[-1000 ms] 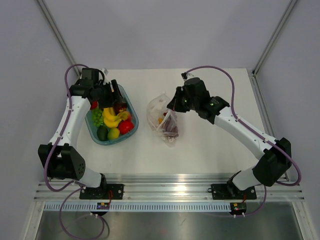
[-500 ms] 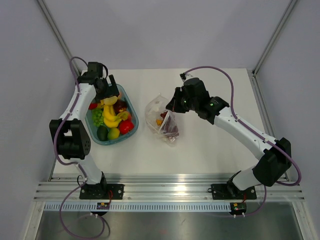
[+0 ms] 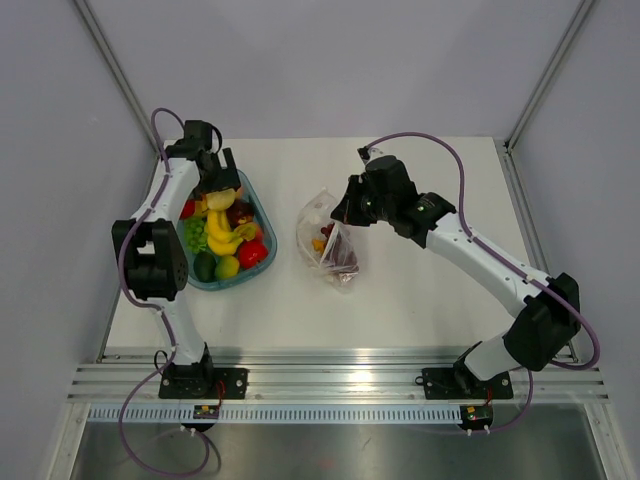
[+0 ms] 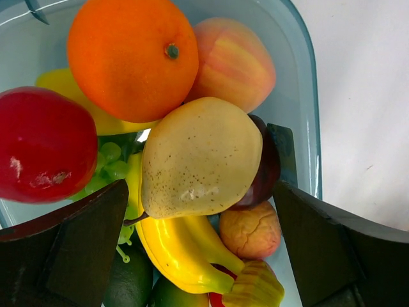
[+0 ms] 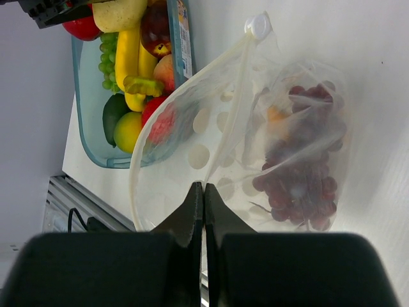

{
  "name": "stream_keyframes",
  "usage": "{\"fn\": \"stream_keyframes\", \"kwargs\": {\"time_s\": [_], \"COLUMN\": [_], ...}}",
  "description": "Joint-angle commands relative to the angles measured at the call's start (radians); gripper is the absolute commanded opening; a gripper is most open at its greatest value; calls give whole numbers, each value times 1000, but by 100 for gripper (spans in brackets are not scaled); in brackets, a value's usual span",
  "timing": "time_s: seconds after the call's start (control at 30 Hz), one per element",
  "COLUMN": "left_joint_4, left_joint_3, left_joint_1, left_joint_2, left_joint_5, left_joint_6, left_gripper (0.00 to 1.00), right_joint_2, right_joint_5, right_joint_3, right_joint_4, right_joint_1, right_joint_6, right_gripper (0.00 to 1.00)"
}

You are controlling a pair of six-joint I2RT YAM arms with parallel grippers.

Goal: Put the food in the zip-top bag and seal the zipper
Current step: Pick up the fake fruit from the bin.

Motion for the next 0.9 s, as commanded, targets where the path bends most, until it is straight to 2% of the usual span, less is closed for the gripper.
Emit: {"fn": "stream_keyframes", "kwargs": {"time_s": [0.0, 0.37, 0.6, 0.77, 0.87], "left_joint_4": [32, 63, 80, 94, 97], "left_joint_3": [47, 36, -10, -63, -114], "left_joint_1": [9, 12, 12, 12, 10], "left_joint_2": [21, 71, 51, 2, -59], "left_joint_5": [-34, -21, -5, 11, 23], "left_joint_6": [21, 25, 16, 10, 2], "left_gripper": [99, 99, 85, 65, 61], "right_joint_2": [7, 21, 16, 8, 4], "right_joint_5": [-18, -29, -24, -24, -23], "right_joint_3": [52, 61, 61, 55, 51], "right_joint_4": [37, 35, 27, 26, 26], "right_joint_1": [11, 11, 11, 11, 11], "right_joint_6": [-21, -27, -31, -30, -27], "right_gripper": [0, 0, 0, 0, 0]}}
